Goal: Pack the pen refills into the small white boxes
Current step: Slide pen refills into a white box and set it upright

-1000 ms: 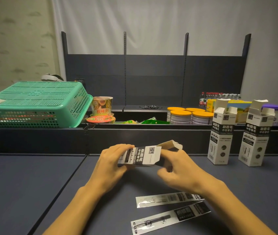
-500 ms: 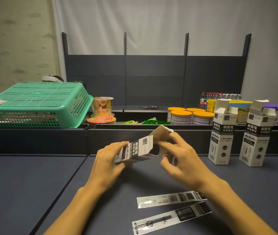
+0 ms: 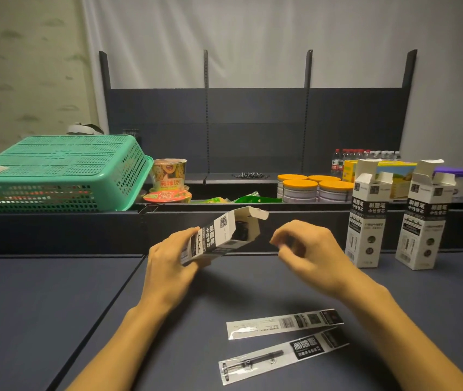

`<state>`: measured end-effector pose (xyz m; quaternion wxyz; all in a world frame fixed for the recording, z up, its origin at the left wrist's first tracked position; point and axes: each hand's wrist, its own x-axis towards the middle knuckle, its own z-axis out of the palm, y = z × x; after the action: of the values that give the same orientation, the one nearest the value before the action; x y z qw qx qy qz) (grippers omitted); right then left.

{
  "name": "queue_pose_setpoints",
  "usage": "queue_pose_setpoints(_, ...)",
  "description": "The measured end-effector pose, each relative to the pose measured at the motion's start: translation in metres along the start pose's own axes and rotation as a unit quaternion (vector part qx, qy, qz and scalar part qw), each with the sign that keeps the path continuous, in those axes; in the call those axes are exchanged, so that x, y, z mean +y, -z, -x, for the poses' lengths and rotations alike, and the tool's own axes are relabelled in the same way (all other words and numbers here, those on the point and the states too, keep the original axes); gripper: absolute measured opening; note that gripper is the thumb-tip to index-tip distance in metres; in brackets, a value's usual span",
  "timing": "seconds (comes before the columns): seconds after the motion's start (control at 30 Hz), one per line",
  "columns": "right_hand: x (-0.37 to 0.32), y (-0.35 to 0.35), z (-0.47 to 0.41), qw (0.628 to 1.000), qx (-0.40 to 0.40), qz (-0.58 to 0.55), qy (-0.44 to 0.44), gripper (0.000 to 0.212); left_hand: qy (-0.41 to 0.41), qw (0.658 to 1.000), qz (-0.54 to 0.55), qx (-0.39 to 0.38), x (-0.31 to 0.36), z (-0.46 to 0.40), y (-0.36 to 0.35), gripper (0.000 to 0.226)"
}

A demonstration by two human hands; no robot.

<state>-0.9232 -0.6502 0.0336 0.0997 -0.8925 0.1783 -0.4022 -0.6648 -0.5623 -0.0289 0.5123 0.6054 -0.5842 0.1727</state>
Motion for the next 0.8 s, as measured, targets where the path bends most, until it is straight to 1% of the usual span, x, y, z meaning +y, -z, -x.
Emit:
queue_pose_setpoints(0.07,0.002,0.006,0.001,0.994,-0.082,-0.007,-0.067,0.012,0.002,1.000,0.004,0.006,0.001,0.000,0.000,0.062)
queue_pose_setpoints(0.13,0.007,0.011,0.003,0.974,-0.185,0.020,-0.132,0.006,0.003,1.000,0.005,0.009,0.002,0.000,0.000,0.063)
queue_pose_setpoints(0.23,0.017,0.022,0.007,0.929,-0.298,0.070,-0.210,0.020,0.003,1.000,0.004,0.008,0.003,0.001,0.000,0.063)
queue_pose_setpoints(0.37,0.021,0.031,0.011,0.864,-0.408,0.110,-0.274,0.031,0.007,1.000,0.003,0.004,0.002,0.001,0.000,0.062)
queue_pose_setpoints(0.43,0.022,0.029,0.011,0.847,-0.428,0.117,-0.292,0.034,0.009,1.000,0.003,0.002,0.002,0.001,0.000,0.062)
queue_pose_setpoints(0.57,0.025,0.019,0.010,0.840,-0.435,0.134,-0.294,0.020,0.010,1.000,0.004,0.007,0.001,0.000,0.000,0.063)
queue_pose_setpoints(0.7,0.023,0.021,0.010,0.842,-0.437,0.125,-0.289,0.020,0.013,1.000,0.006,0.009,0.000,0.000,0.001,0.063)
queue_pose_setpoints(0.8,0.022,0.022,0.010,0.858,-0.424,0.120,-0.266,0.026,0.014,1.000,0.008,0.012,-0.001,-0.001,0.001,0.063)
